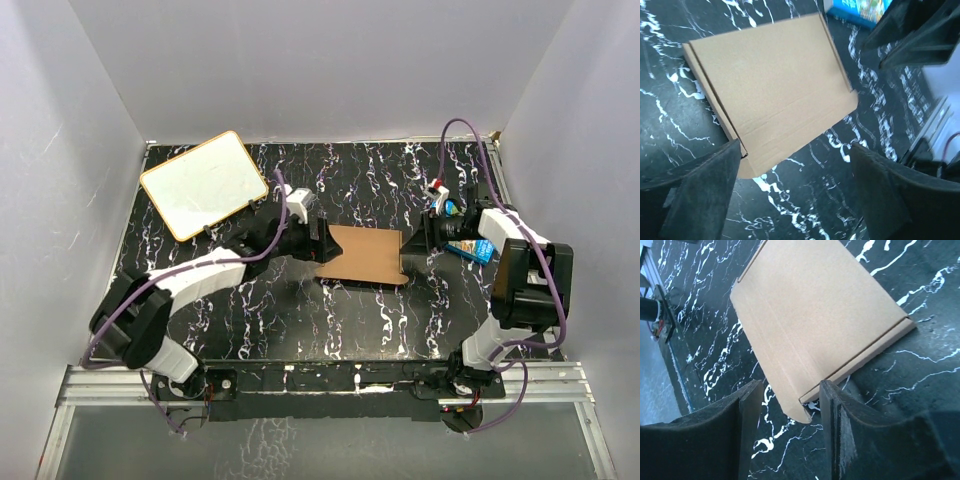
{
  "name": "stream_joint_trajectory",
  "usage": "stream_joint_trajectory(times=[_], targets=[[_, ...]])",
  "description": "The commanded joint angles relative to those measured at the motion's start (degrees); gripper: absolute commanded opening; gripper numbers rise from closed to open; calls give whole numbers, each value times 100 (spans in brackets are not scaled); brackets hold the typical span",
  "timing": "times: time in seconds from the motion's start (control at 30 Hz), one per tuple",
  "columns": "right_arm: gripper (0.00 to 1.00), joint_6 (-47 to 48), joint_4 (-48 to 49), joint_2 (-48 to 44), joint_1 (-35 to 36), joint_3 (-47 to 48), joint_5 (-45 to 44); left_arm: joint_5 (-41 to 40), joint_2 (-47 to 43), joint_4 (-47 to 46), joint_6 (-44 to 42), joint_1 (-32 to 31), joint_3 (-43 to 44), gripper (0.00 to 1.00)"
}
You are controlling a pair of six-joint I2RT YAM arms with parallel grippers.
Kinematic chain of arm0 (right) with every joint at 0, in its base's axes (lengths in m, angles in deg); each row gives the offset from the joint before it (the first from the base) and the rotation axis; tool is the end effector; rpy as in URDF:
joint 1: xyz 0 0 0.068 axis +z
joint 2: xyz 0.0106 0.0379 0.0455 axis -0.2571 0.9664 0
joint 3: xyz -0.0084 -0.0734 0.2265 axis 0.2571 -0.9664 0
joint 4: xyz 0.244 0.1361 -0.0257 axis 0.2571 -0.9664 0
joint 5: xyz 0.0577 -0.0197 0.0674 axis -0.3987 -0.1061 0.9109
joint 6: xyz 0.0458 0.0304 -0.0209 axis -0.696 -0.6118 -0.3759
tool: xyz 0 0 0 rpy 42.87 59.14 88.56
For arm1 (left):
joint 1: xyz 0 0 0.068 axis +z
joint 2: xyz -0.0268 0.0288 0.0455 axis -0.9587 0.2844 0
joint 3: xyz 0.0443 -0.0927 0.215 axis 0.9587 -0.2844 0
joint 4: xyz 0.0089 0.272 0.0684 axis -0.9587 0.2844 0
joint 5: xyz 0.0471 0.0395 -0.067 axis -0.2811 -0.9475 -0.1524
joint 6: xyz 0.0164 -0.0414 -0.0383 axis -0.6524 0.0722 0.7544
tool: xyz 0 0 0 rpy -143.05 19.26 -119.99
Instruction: Fold the paper box
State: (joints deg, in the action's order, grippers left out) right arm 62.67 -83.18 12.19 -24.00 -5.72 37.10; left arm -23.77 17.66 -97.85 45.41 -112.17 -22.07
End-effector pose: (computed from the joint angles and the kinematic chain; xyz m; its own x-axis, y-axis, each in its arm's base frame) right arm 0.3148 -0.0125 0.1410 -0.7708 -0.1183 -0.6260 -0.5871 0.5133 0.6259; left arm 0.2768 -0.2373 0.1807 -0.6541 -0.0656 -0.7536 0.5576 0.6314 -0.5389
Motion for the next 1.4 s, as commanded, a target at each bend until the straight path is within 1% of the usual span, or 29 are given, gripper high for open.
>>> stream_joint_trajectory(times=[0.0, 0.07, 0.17, 0.27, 0.47, 0.57, 0.67, 0.7, 0.83, 0.9, 1.03, 1.1, 1.17, 1.2, 1.37], targets=[[55, -824, 1077, -63, -139, -298, 22, -530, -676, -608, 391, 199, -619, 96], [56, -1237, 1347, 62, -144, -364, -76, -477, -771, -761, 653, 320, -848, 97], [54, -1583, 1531, 256, -139, -346, -129, -80, -745, -893, 862, 536, -985, 97], [51, -1680, 1534, 570, -136, -299, -62, 219, -630, -961, 995, 631, -1011, 97], [46, -1724, 1364, 1153, -101, -116, -63, 479, -329, -1157, 1205, 703, -1029, 97], [41, -1743, 1316, 1300, -107, -47, -111, 570, -169, -1216, 1359, 735, -1023, 96], [39, -1778, 1328, 1340, -114, -66, -160, 663, 6, -1265, 1505, 742, -990, 95], [35, -1803, 1346, 1354, -117, -81, -160, 706, 63, -1318, 1550, 743, -993, 94], [28, -1875, 1382, 1446, -148, -121, -246, 822, 262, -1524, 1769, 743, -1001, 93], [22, -1904, 1373, 1508, -188, -128, -263, 849, 355, -1583, 1843, 743, -998, 93], [17, -1936, 1375, 1590, -313, -149, -256, 887, 563, -1754, 2029, 741, -998, 93], [16, -1934, 1367, 1625, -364, -165, -212, 954, 706, -2013, 2191, 741, -1026, 93], [16, -1930, 1359, 1655, -382, -172, -183, 1043, 830, -2306, 2372, 741, -1037, 97], [16, -1926, 1359, 1657, -382, -173, -175, 1074, 891, -2397, 2455, 741, -1025, 97], [15, -1926, 1353, 1699, -395, -174, -238, 986, 1023, -2381, 2598, 714, -957, 97]])
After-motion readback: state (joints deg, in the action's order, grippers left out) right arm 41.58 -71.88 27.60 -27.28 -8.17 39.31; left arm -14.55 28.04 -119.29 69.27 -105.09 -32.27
